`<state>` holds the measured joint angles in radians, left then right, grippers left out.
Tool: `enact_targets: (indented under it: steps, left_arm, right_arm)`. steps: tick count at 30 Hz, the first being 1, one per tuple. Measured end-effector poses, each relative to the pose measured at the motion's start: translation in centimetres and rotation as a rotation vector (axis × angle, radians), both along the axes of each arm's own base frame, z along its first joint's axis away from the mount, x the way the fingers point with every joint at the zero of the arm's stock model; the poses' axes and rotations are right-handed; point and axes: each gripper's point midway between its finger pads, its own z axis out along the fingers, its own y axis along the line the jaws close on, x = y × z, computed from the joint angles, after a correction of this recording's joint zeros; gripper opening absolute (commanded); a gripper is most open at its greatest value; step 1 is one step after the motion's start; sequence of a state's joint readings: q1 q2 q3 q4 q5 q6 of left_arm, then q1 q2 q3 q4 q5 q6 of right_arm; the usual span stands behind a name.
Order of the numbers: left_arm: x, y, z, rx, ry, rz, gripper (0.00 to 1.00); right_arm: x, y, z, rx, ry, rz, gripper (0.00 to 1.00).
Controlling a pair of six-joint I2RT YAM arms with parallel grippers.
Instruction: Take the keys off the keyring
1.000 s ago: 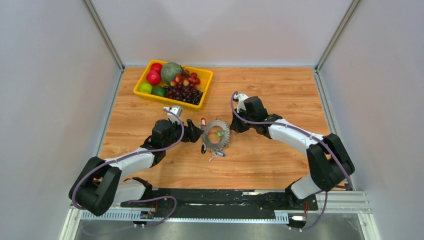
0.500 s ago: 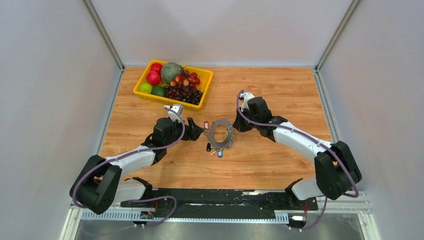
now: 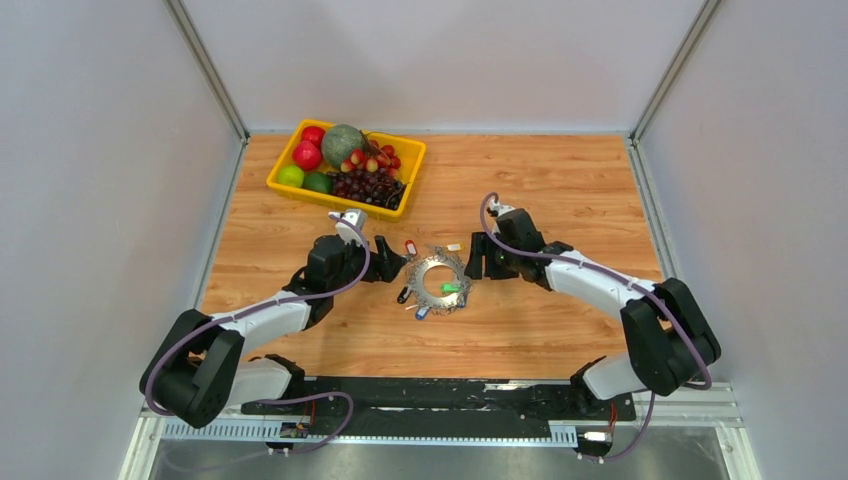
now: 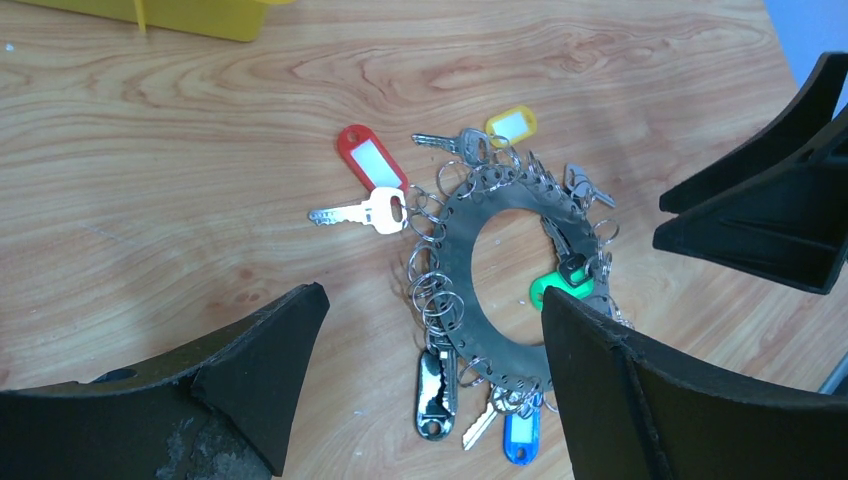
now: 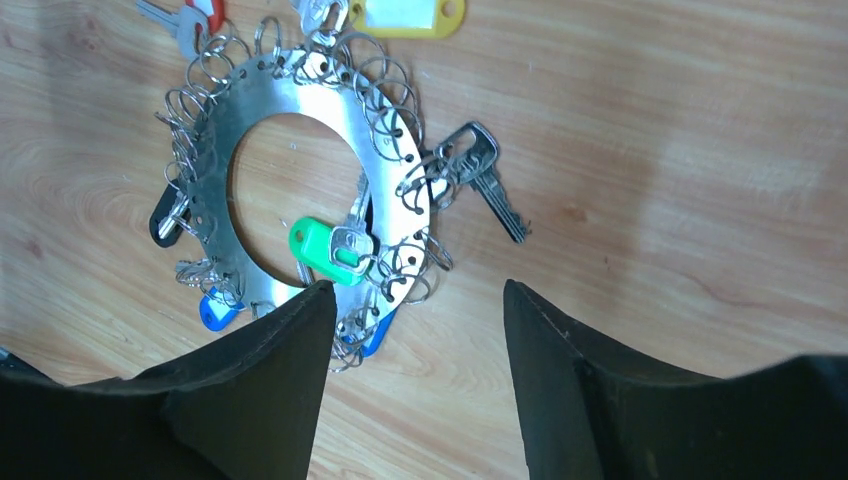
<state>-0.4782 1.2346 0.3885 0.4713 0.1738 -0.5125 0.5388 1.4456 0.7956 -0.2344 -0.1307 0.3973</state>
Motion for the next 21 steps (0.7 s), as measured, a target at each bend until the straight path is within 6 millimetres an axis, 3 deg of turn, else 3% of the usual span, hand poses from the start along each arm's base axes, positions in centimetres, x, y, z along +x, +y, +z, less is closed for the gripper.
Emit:
enact_targets:
  steps: [5, 9, 16, 21]
  left_arm:
    - [0.1, 0.0, -0.4, 0.013, 0.018, 0.003, 0.89]
    - [0.6, -0.1, -1.3, 0.034, 0.057, 0.011, 0.82]
    - [0.7, -1.8, -4.5, 0.078, 0.183, -0.033, 0.71]
    - [0.7, -2.8, -6.2, 0.097, 0.261, -0.062, 0.62]
  right_arm:
    - [-1.3, -0.8, -0.5, 0.050, 0.065, -0.079, 0.65]
    - [-2.7, -0.8, -0.9, 0.114, 0.121, -0.129, 0.63]
    - [-5.8, -0.4, -3.3, 0.225, 0.248, -0.183, 0.61]
    - [-5.3, 0.9, -3.2, 0.295, 0.256, -0.191, 0.61]
